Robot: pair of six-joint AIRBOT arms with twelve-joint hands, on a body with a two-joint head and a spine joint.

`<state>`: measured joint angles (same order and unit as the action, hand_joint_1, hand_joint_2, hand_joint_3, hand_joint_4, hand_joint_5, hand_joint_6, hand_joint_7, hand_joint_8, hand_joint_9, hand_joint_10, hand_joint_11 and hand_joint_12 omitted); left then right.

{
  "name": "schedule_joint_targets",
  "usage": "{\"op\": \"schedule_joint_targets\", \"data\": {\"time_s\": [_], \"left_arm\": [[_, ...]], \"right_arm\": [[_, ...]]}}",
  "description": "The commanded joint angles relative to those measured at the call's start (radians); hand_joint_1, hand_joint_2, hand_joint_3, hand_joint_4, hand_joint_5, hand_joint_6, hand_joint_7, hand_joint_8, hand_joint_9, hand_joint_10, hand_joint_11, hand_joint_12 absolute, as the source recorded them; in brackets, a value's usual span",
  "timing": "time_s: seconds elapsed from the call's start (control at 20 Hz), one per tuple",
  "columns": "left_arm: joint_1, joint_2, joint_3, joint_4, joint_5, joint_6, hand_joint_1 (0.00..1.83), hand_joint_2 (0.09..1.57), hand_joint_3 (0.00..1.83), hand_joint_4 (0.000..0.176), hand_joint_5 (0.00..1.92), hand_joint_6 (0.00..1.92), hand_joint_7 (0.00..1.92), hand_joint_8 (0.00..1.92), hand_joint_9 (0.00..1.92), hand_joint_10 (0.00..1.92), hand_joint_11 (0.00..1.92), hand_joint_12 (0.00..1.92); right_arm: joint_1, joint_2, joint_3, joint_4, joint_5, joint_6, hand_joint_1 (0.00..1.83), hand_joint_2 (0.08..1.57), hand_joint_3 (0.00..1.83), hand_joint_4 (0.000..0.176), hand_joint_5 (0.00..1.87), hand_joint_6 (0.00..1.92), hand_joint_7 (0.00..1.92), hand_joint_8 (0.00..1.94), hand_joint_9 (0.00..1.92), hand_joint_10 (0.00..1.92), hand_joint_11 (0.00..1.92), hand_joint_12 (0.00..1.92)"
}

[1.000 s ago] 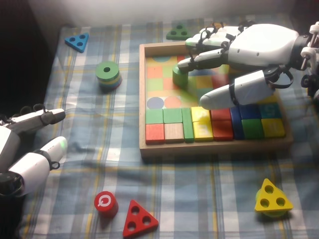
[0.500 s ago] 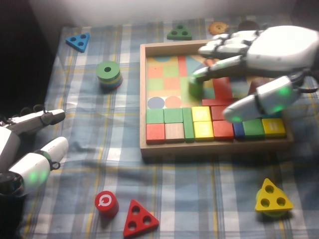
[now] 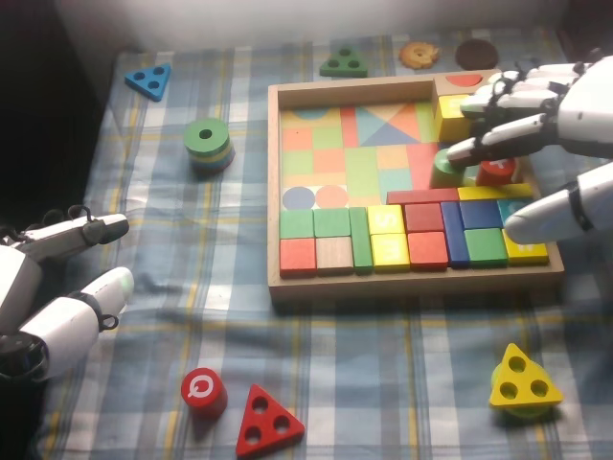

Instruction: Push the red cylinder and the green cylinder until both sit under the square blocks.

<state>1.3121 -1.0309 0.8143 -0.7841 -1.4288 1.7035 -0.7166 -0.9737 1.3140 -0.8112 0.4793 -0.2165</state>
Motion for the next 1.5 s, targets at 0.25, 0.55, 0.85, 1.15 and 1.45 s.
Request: {"op": "schedule_joint_targets", "data": {"time_s": [0.25,0.55,0.85,1.15,1.45], "left_arm": [[-0.008,0.004,0.002,0.037,-0.115,-0.008,0.62,1.28,0.00,0.083,0.66,0.01,0.49,0.00,0.43,0.00,0.00,0.77],[-0.007,0.006,0.003,0.038,-0.108,-0.008,0.56,1.29,0.00,0.086,0.64,0.00,0.46,0.00,0.41,0.00,0.00,0.70],[-0.007,0.004,0.002,0.037,-0.108,-0.008,0.56,1.29,0.00,0.087,0.65,0.00,0.48,0.00,0.42,0.00,0.00,0.71],[-0.006,0.004,0.002,0.035,-0.108,-0.008,0.58,1.28,0.00,0.091,0.65,0.00,0.48,0.00,0.44,0.00,0.00,0.75],[-0.006,0.003,0.002,0.034,-0.108,-0.008,0.55,1.30,0.00,0.090,0.63,0.00,0.47,0.01,0.43,0.01,0.00,0.72]], "right_arm": [[-0.006,0.026,-0.017,0.026,0.030,-0.004,0.00,0.94,0.00,0.176,0.33,0.00,0.00,0.00,0.00,0.00,0.00,0.00],[-0.007,0.075,-0.053,0.031,0.030,-0.004,0.00,0.91,0.00,0.176,0.30,0.00,0.00,0.00,0.00,0.00,0.00,0.00],[-0.003,0.085,-0.095,0.181,0.095,-0.112,0.00,0.91,0.00,0.176,0.31,0.01,0.00,0.00,0.00,0.00,0.00,0.00],[0.005,0.107,-0.116,0.223,0.128,-0.145,0.00,0.91,0.00,0.176,0.29,0.01,0.00,0.00,0.00,0.00,0.00,0.00],[-0.003,0.098,-0.098,0.235,0.084,-0.197,0.00,0.94,0.00,0.173,0.33,0.02,0.00,0.00,0.00,0.00,0.00,0.00]]}}
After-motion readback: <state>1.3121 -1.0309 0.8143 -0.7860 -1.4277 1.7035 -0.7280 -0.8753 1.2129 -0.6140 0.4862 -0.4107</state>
